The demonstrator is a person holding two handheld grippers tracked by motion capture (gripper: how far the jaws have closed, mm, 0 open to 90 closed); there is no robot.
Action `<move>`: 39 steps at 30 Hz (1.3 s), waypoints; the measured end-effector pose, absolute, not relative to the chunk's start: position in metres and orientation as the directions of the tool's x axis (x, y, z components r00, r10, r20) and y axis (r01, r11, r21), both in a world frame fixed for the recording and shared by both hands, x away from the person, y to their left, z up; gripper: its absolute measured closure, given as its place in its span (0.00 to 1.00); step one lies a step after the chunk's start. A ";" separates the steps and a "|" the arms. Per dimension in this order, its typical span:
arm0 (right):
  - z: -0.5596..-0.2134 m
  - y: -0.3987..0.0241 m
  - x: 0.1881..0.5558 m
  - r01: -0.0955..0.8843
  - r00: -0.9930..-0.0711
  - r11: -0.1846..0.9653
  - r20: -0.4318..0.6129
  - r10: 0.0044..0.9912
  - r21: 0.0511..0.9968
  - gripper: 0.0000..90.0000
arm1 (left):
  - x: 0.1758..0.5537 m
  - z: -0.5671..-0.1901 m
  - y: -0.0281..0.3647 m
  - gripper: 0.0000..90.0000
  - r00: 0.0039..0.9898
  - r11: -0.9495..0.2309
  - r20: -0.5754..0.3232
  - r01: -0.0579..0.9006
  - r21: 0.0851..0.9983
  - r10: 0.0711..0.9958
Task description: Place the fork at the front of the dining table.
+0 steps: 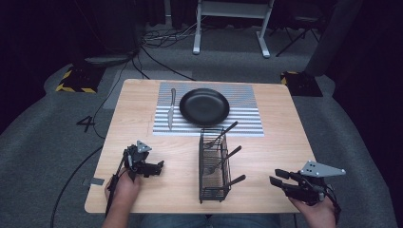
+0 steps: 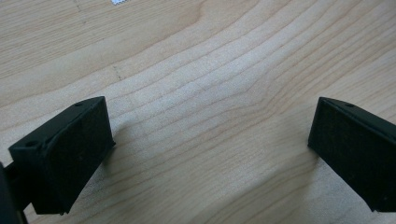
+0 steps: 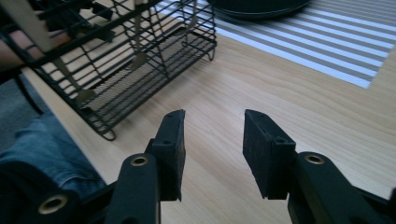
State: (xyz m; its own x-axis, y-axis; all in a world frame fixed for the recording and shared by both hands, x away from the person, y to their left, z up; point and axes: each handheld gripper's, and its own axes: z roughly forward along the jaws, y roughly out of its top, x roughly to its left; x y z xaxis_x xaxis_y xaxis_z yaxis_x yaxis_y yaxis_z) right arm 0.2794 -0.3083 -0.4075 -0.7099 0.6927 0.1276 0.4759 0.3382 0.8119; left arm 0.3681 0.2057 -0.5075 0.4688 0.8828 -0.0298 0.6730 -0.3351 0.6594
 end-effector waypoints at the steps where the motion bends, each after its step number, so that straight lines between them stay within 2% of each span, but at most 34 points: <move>1: -0.406 -0.307 0.279 0.476 -0.716 0.340 0.133 0.685 0.811 0.65 | 0.368 -0.508 0.206 0.00 0.469 -0.335 -0.029 0.673 0.659 0.883; 12: -0.372 -0.276 0.270 0.405 -0.776 0.394 0.083 0.625 0.825 0.62 | 0.368 -0.508 0.206 0.00 0.471 -0.337 -0.029 0.672 0.659 0.882; 17: -0.362 -0.261 0.266 0.366 -0.805 0.410 0.063 0.590 0.836 0.63 | 0.369 -0.508 0.206 0.00 0.473 -0.339 -0.029 0.672 0.659 0.881; 20: -0.356 -0.248 0.268 0.342 -0.842 0.424 0.072 0.535 0.839 0.65 | 0.369 -0.508 0.206 0.00 0.473 -0.339 -0.029 0.671 0.659 0.881; 28: -0.355 -0.232 0.269 0.332 -0.876 0.443 0.098 0.473 0.833 0.67 | 0.369 -0.507 0.206 0.00 0.473 -0.339 -0.029 0.672 0.659 0.881; 34: -0.356 -0.221 0.273 0.315 -0.893 0.464 0.092 0.441 0.828 0.72 | 0.369 -0.507 0.206 0.00 0.473 -0.339 -0.029 0.672 0.659 0.881; 39: -0.371 -0.211 0.280 0.355 -0.897 0.477 0.150 0.415 0.804 0.77 | 0.369 -0.507 0.206 0.00 0.473 -0.339 -0.029 0.672 0.659 0.881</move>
